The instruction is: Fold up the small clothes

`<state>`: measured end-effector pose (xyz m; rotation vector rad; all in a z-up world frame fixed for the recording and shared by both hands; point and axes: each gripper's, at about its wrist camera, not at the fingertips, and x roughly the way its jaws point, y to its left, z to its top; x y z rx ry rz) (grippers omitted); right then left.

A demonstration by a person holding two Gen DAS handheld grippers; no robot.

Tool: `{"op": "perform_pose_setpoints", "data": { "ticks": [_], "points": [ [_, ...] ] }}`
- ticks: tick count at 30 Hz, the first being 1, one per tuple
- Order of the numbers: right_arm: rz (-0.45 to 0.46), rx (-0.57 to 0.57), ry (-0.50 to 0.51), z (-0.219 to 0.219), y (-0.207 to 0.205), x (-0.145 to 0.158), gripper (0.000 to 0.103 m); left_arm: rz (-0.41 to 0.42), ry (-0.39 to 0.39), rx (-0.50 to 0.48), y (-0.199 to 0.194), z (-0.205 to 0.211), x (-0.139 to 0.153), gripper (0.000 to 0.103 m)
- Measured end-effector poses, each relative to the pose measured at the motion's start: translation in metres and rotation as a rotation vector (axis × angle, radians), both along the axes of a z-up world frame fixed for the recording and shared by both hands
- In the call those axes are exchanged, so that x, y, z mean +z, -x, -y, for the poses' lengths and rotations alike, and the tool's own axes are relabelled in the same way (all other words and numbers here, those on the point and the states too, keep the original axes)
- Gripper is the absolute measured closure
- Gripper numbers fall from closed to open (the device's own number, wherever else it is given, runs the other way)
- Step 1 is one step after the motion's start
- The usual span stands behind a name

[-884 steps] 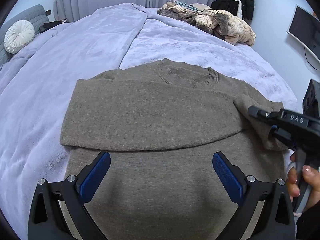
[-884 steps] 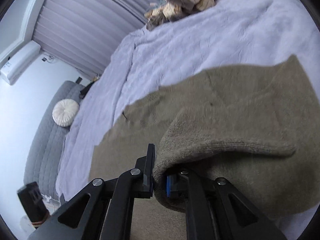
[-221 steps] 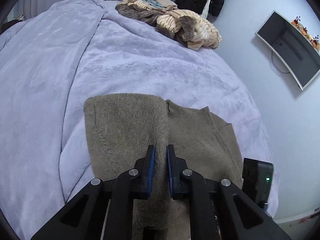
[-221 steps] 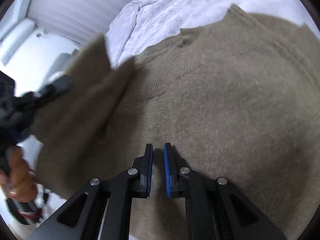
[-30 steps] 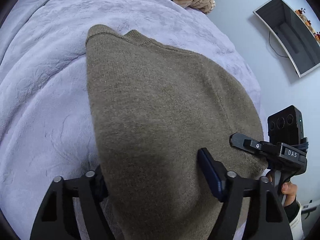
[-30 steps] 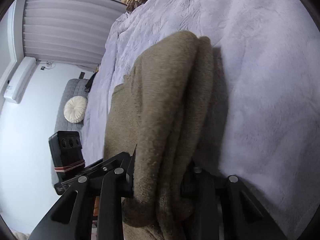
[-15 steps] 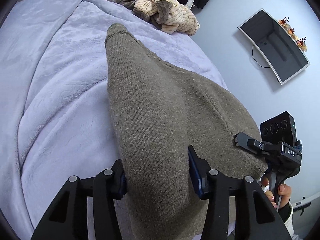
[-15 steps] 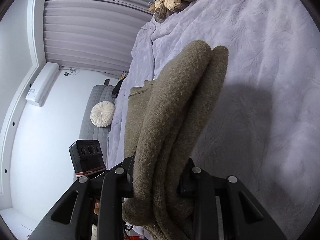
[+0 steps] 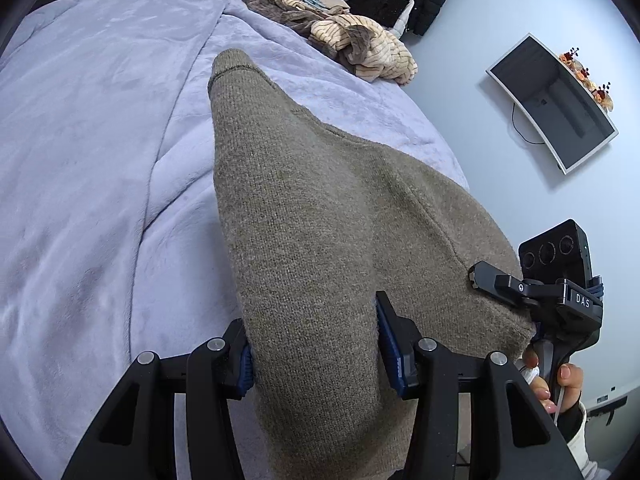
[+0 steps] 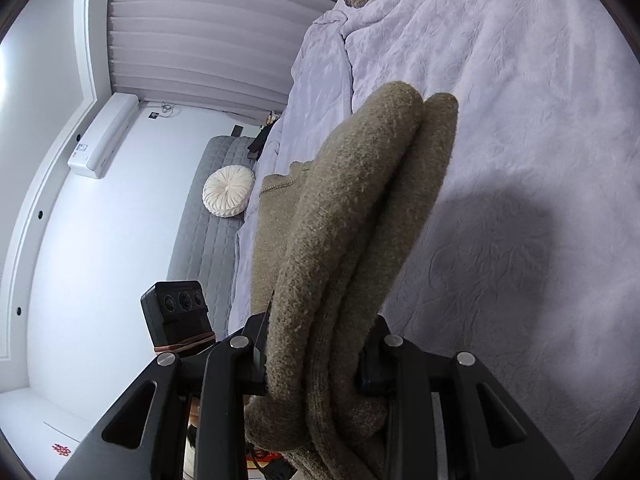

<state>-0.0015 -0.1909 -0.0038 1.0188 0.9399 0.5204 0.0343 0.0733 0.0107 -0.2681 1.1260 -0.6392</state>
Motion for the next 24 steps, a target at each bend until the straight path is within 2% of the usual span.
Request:
{"op": "perform_pose_setpoints", "data": {
  "ticks": [6,10,12,14,18,24],
  "points": [
    [-0.042,0.020,0.017,-0.026,0.005,-0.031,0.070,-0.033,-0.046,0.029,0.014,-0.025,-0.038,0.052],
    [-0.112,-0.015,0.136,-0.032,0.010,-0.050,0.068,-0.057,-0.131,0.109,0.024,-0.044,-0.068,0.052],
    [-0.138,-0.054,0.225,-0.025,0.017,-0.053,0.067,-0.034,-0.121,0.137,0.031,-0.057,-0.069,0.051],
    [-0.140,-0.071,0.260,-0.015,0.025,-0.050,0.067,-0.004,-0.131,0.168,0.037,-0.069,-0.065,0.051],
    [-0.099,-0.119,0.388,-0.003,0.041,-0.028,0.067,0.102,-0.246,0.241,0.041,-0.083,-0.050,0.051],
    [0.021,-0.073,0.489,-0.027,0.056,0.014,0.067,0.148,-0.259,0.240,0.054,-0.079,-0.042,0.051]
  ]
}}
